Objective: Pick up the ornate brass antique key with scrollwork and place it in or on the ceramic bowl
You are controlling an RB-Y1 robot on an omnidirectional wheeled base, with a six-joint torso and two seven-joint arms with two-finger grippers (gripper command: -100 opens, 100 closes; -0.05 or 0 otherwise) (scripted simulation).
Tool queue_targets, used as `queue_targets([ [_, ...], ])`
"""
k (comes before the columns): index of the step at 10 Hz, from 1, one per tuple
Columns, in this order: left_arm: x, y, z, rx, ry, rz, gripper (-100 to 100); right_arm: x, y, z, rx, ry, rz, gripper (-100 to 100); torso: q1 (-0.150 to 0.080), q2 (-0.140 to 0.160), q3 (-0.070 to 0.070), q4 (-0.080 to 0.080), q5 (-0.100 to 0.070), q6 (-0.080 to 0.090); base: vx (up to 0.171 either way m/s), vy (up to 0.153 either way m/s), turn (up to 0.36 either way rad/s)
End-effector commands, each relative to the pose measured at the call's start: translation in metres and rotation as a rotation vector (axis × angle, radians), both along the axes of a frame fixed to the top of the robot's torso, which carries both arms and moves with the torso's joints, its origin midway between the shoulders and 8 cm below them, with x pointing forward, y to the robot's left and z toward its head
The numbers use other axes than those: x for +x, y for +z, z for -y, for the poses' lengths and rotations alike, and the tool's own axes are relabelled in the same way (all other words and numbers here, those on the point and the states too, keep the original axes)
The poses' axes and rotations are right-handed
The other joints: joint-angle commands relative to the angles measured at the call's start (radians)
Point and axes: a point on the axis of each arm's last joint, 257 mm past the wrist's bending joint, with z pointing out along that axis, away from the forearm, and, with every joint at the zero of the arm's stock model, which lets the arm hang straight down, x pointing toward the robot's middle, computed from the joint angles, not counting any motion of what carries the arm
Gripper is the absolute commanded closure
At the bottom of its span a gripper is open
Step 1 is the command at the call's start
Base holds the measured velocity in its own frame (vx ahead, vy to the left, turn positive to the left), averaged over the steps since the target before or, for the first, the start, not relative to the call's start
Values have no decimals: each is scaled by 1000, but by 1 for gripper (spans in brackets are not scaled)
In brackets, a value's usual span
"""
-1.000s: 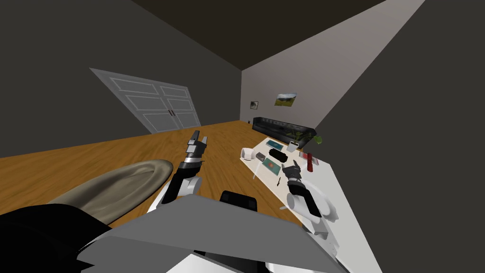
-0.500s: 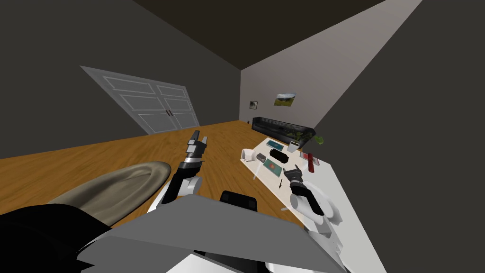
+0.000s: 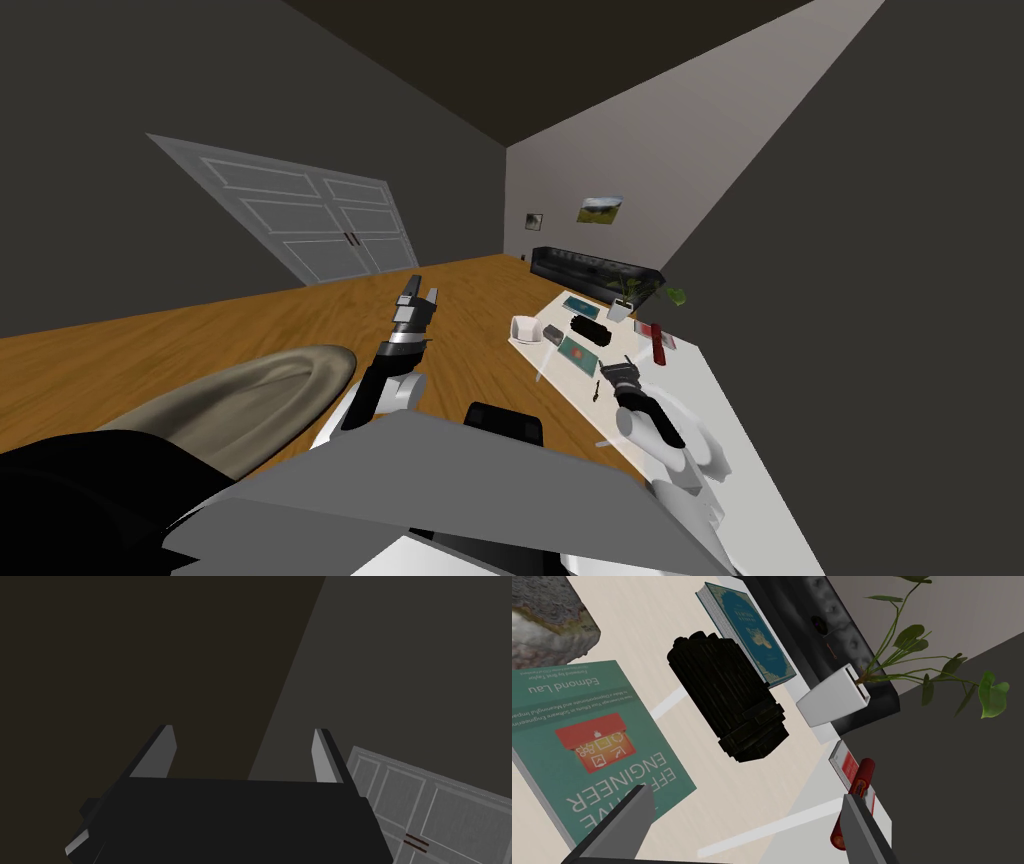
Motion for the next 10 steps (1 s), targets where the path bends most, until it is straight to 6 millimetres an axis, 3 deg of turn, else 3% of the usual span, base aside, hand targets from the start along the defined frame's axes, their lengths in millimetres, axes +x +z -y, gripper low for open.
queue_targets([
  [1, 0, 0, 0, 0, 0, 0, 0, -4, -20, 13, 77, -39, -42, -100, 0, 0, 0, 0, 0, 0, 36, 40, -45],
  [7, 0, 0, 0, 0, 0, 0, 0, -25, -74, 46, 280, -162, -154, -100, 0, 0, 0, 0, 0, 0, 46, 43, -29],
  [8, 0, 0, 0, 0, 0, 0, 0, -26, -76, 46, 282, -162, -159, -100, 0, 0, 0, 0, 0, 0, 38, 32, -24],
  [9, 0, 0, 0, 0, 0, 0, 0, -34, -91, 55, 348, -206, -191, -100, 0, 0, 0, 0, 0, 0, 40, 35, -40],
  [10, 0, 0, 0, 0, 0, 0, 0, -34, -91, 55, 348, -206, -191, -100, 0, 0, 0, 0, 0, 0, 37, 35, -20],
])
